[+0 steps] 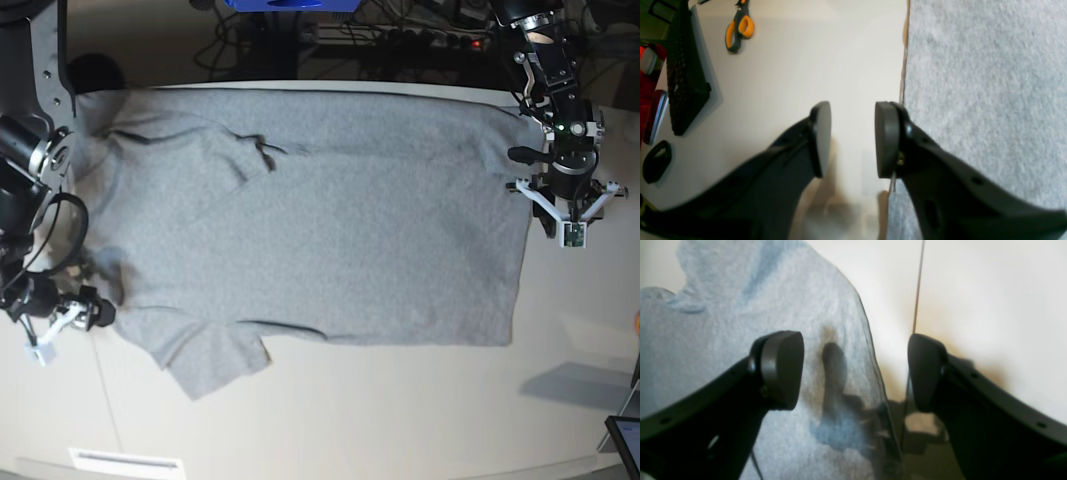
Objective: Fold the T-shirt properly
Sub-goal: 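Release the shoulders and move both grippers to the shirt's hem corners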
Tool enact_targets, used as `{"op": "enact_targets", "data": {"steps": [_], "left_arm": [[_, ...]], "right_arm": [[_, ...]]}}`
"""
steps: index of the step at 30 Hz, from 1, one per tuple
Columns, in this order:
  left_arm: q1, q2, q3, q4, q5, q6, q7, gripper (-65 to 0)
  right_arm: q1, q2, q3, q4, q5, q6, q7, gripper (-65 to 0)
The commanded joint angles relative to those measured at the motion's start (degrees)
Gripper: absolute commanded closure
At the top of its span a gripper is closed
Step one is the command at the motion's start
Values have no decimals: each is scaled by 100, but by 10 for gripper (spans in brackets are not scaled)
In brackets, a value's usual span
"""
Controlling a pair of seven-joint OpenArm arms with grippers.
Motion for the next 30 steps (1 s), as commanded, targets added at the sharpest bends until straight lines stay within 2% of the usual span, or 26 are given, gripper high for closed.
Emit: {"op": "enact_targets", "data": {"steps": [1,8,22,23,27,30], "left_arm": [[-32,-67,-19,103,26,51,-138,-223],[12,-85,-28,94,26,51,-138,-223],[3,-85,-28,94,35,51,-138,-223],[-14,-85,-28,94,35,51,-138,-223],[-41,-85,-28,94,35,51,-138,-223],[-199,-76,-28,68,-18,51,-111,-223]], "right_arm": [[182,61,-6,84,48,41,141,-466],[33,52,-6,75,-75,41,194,-466],[24,-299,-6,-127,-75,41,177,-463],[24,-317,-6,-127,-75,41,177,-445],[15,-335,-6,-127,-75,41,177,-300],[15,-343,-6,-127,-75,41,177,-226]]}}
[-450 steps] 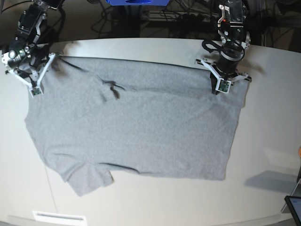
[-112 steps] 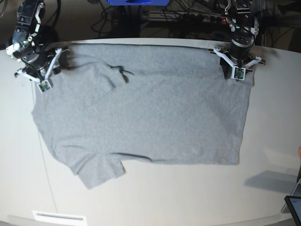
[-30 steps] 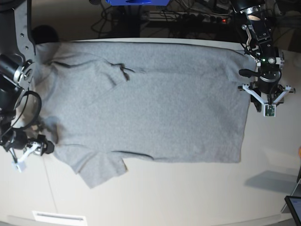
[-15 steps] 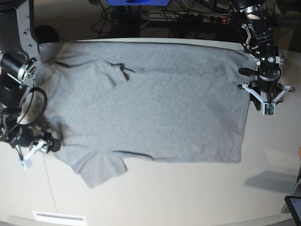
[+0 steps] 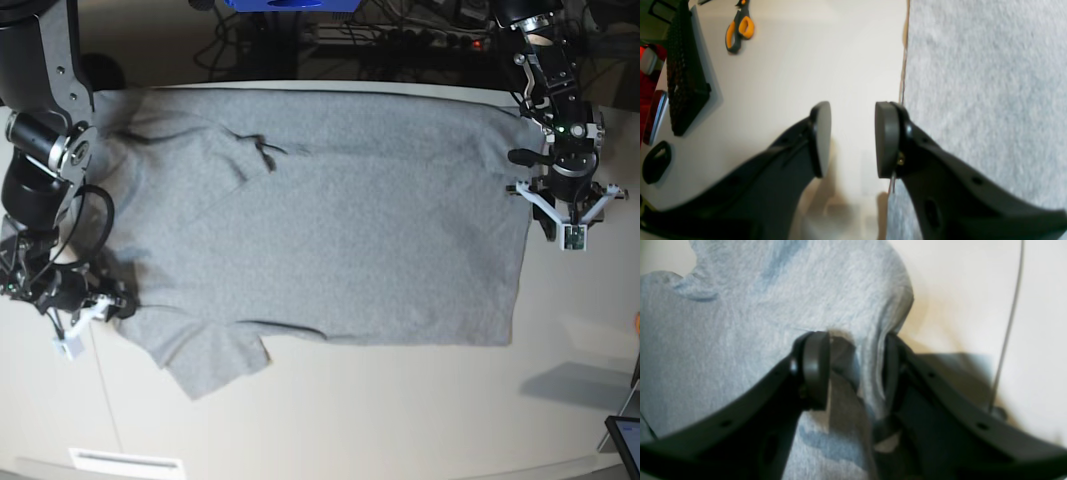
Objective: Fold the T-shirt properly
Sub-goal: 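Release the shoulders and move both grippers to the shirt's hem corners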
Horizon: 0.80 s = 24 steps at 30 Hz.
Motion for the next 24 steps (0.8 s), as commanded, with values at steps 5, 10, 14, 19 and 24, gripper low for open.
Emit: {"op": "enact_targets", "data": {"steps": [5,10,14,19,24], "left_arm": [[-483,-89,-26,-514,-22,51,-104,-225],[-1257,-89,-26,-1358,-22,51,-96,-225],[-1969,-89,-26,-2114,-40,42,-96,-227],[-3006,-397,-26,-3644,-1051,42,397,-368],[-3657,-950,27,-4857,-2510,42,177,-497]], "right_arm": [[142,61,3,52,-24,14,-55,-164],[142,61,3,52,-24,14,-55,-6],[89,61,3,52,-24,14,-64,-3],[71,61,3,52,-24,14,-55,-3],[71,70,3,52,-24,14,-64,-3]]}}
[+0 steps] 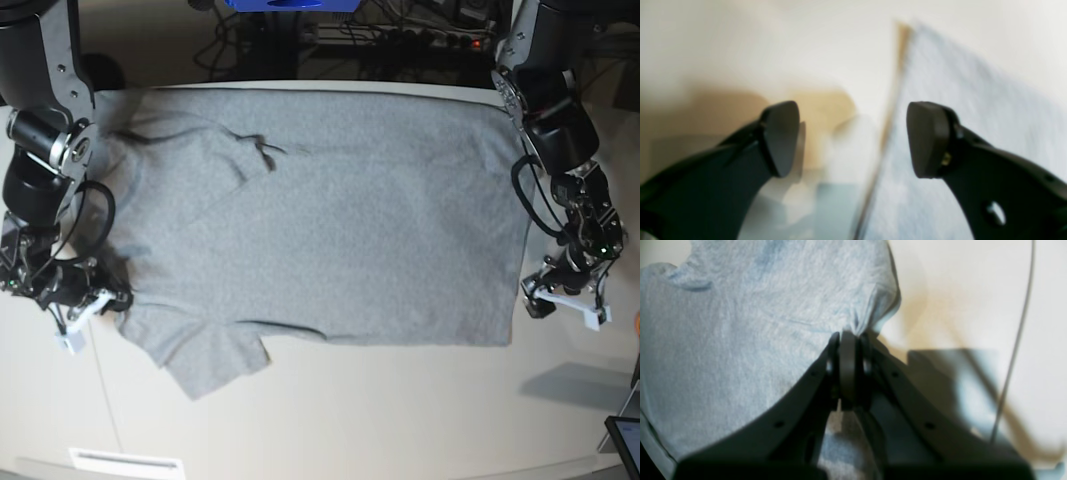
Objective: Fold the T-shirt properly
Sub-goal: 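Release the shoulders and move both grippers to the shirt's hem corners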
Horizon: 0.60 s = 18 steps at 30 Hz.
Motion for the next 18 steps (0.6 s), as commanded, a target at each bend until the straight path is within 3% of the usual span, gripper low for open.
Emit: {"op": "enact_targets", "data": {"steps": [1,5,10,18], "left_arm": [[-241,-153,9,-78,-214,-60,-250,-497],[-733,-259,45,-869,-29,-78,-531,-497],[-1349,-241,880,-2003,463,-693,-1085,-497],[-2034,-223,1073,-3551,507,-684,-1841,-497]], "right_arm": [[146,74,3,63,-26,12,-29,-3],[146,74,3,63,-26,12,-29,-3],[146,74,3,63,-26,12,-29,-3],[146,92,-6,63,-26,12,-38,-3]]}}
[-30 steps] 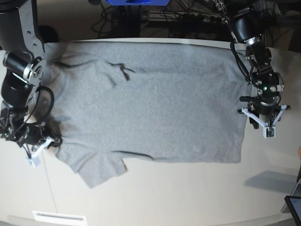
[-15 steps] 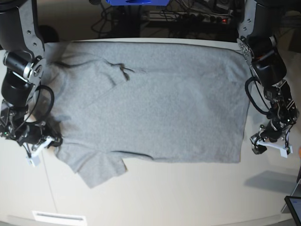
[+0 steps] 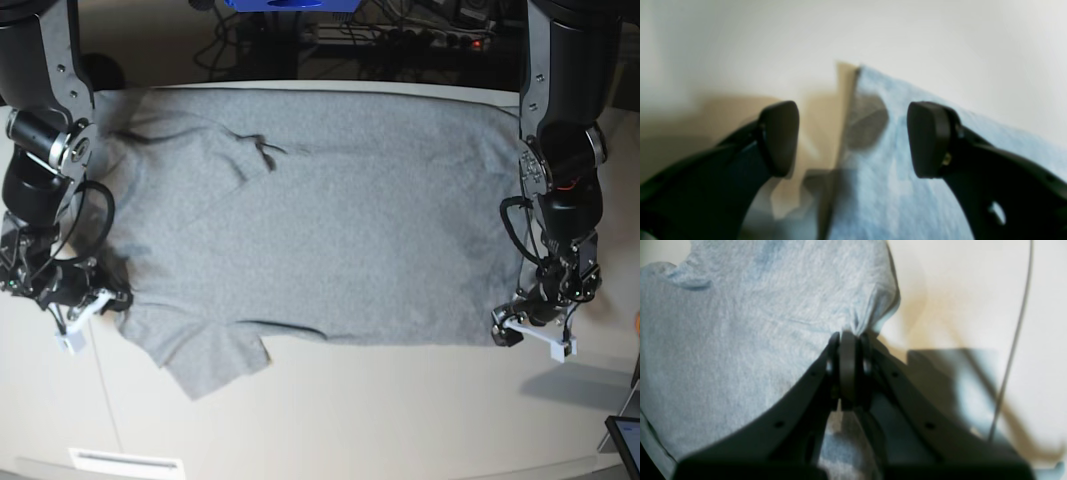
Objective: Fold the T-shirt properly
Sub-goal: 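Release the shoulders and move both grippers to the shirt's hem corners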
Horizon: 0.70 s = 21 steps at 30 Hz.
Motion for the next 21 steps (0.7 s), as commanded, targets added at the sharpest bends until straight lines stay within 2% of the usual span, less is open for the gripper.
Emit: {"op": "enact_targets", "data": {"steps": [1,6,14,16,21], "left_arm": [[-190,-66,9,-2,-11,-20,-80,-497],[-155,-31,9,-37,-2,-38,-71,-497],[47,365,18,-19,-2,-108,-62,-485],[65,365,18,-19,-2,-108,-71,-418],[74,329,18,-19,-2,-99,-71,-170]], "right_arm": [[146,79,-6,63,-24,10,-29,-3],[146,79,-6,63,-24,10,-29,-3],[146,79,-6,63,-24,10,-29,-3],[137,79,-6,63,-24,10,-29,-3],[137,79,-6,63,-24,10,-29,-3]]}}
